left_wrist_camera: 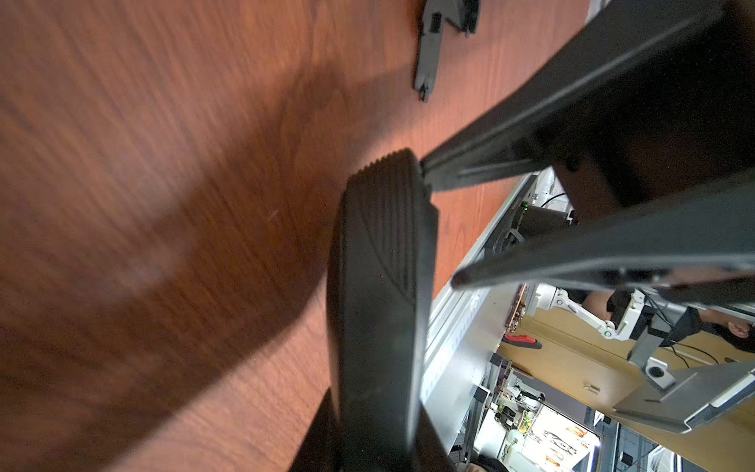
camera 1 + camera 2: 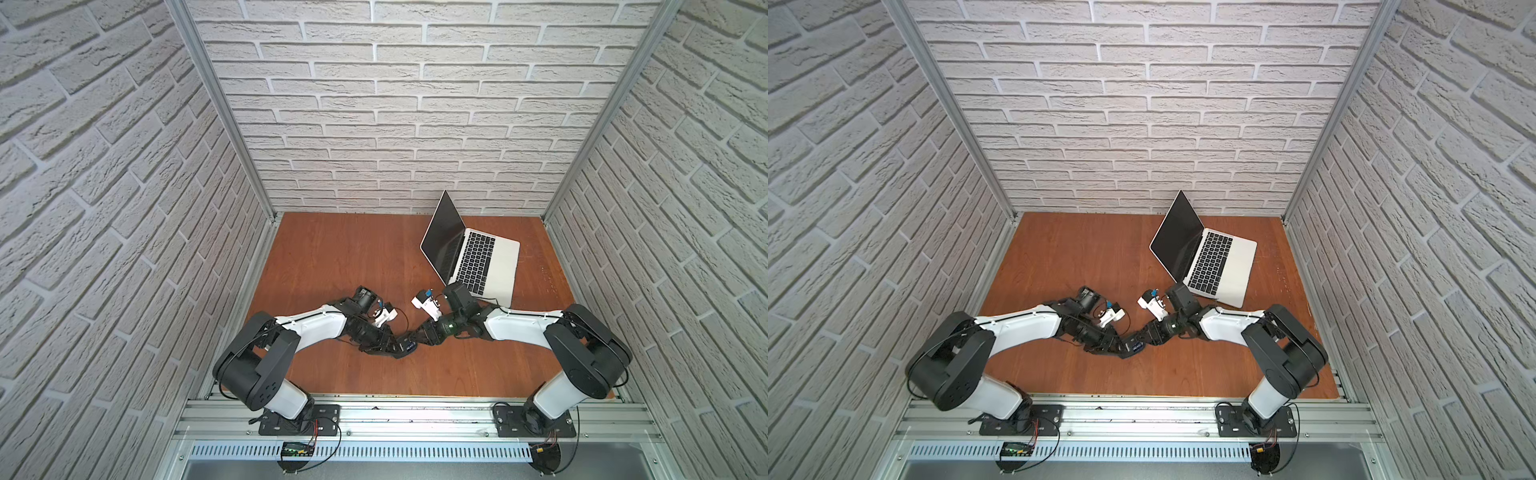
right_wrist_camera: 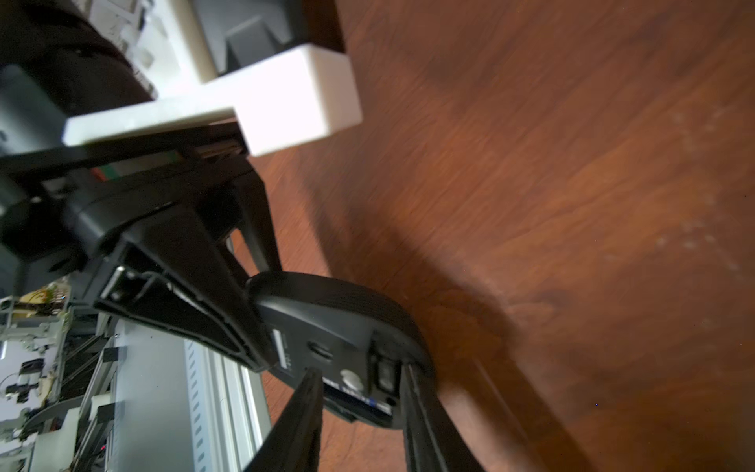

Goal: Insert the wireless mouse receiver into the laptop
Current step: Take out the USB plug from the mouse, then place the mouse at the center of the board.

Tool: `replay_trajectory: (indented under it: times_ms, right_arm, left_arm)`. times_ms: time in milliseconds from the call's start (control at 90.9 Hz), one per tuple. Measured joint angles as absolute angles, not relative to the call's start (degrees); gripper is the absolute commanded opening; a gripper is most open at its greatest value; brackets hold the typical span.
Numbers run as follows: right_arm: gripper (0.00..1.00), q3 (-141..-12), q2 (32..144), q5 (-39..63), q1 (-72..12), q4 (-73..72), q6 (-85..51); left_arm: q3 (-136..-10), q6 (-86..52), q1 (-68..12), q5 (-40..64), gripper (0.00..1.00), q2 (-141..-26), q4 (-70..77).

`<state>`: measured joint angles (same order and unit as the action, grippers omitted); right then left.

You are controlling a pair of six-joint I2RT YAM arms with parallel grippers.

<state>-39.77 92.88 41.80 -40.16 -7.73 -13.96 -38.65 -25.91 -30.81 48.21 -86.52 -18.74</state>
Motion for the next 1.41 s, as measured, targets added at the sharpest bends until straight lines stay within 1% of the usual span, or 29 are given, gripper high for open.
replay_trajectory:
  times_ms: [143,297,528,770,1408]
  right_arm:
    - [0.33,-39.8,93.2,41.8,-40.2,-7.6,-13.5]
    - [0.34,-39.9,93.5,41.9,-40.2,-7.7,-13.5]
    - [0.33,-39.9,95.3,44.9,-40.2,-9.3,-13.8]
    - [0.32,-38.8,95.3,47.3,-40.2,-10.3,-15.1]
    - [0.30,-38.8,95.0,50.3,-40.2,-8.7,-13.9]
  left_arm:
    - [-38.7,-26.0,-30.7,48.3,0.00,-86.5,-19.3]
    - [-38.7,-26.0,-30.7,48.3,0.00,-86.5,-19.3]
    - [-38.5,-26.0,-30.1,48.3,0.00,-87.0,-20.8]
    - [-38.5,-25.1,-29.5,50.7,0.00,-88.6,-22.3]
    - [-38.5,-22.8,-29.0,51.7,0.00,-90.4,-24.8]
